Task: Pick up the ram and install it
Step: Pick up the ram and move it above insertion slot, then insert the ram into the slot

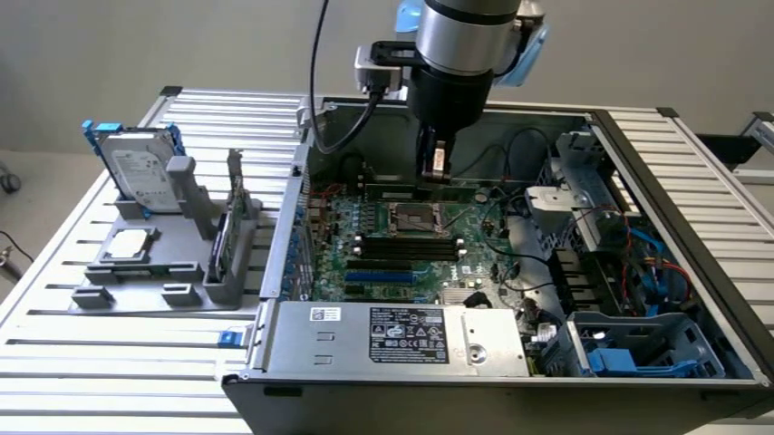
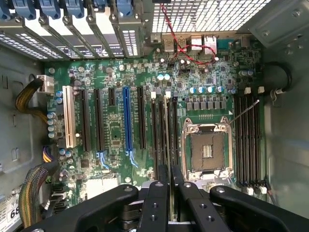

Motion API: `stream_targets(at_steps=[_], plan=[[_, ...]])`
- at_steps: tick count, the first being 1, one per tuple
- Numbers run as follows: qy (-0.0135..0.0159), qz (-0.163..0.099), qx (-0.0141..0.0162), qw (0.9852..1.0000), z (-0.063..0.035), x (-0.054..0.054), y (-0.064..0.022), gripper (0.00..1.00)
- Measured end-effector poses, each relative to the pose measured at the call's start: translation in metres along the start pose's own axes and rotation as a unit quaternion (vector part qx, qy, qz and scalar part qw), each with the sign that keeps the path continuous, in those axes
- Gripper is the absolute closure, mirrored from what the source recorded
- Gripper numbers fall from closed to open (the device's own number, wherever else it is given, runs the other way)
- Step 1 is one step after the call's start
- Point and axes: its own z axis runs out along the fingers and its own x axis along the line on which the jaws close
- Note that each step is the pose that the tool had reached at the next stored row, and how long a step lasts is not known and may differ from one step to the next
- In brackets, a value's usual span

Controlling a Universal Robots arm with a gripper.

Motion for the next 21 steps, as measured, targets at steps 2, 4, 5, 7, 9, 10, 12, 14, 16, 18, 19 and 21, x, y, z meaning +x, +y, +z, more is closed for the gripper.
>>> stream_targets(at_steps=[2, 4, 5, 7, 9, 10, 12, 14, 16, 18, 19, 21], plan=[[-0.0001, 0.000, 0.0000, 1.0000, 0.0001, 0.0000, 0.0000, 0.86], [0.0000, 0.000, 0.0000, 1.0000, 0.0000, 0.0000, 0.0000, 0.86], [-0.0001, 0.000, 0.0000, 1.0000, 0.0001, 0.0000, 0.0000, 0.86], [-0.0001, 0.000, 0.0000, 1.0000, 0.0001, 0.0000, 0.0000, 0.86], [-0.0001, 0.000, 0.0000, 1.0000, 0.0001, 0.0000, 0.0000, 0.86], [-0.0001, 0.000, 0.0000, 1.0000, 0.0001, 0.0000, 0.0000, 0.86], [-0.0001, 0.000, 0.0000, 1.0000, 0.0001, 0.0000, 0.0000, 0.86], [-0.0001, 0.000, 0.0000, 1.0000, 0.0001, 0.0000, 0.0000, 0.86], [-0.0001, 0.000, 0.0000, 1.0000, 0.0001, 0.0000, 0.0000, 0.86], [-0.0001, 0.000, 0.0000, 1.0000, 0.0001, 0.0000, 0.0000, 0.86], [-0.0001, 0.000, 0.0000, 1.0000, 0.0001, 0.0000, 0.0000, 0.86], [-0.0002, 0.000, 0.0001, 1.0000, 0.0015, 0.0000, -0.0001, 0.86]])
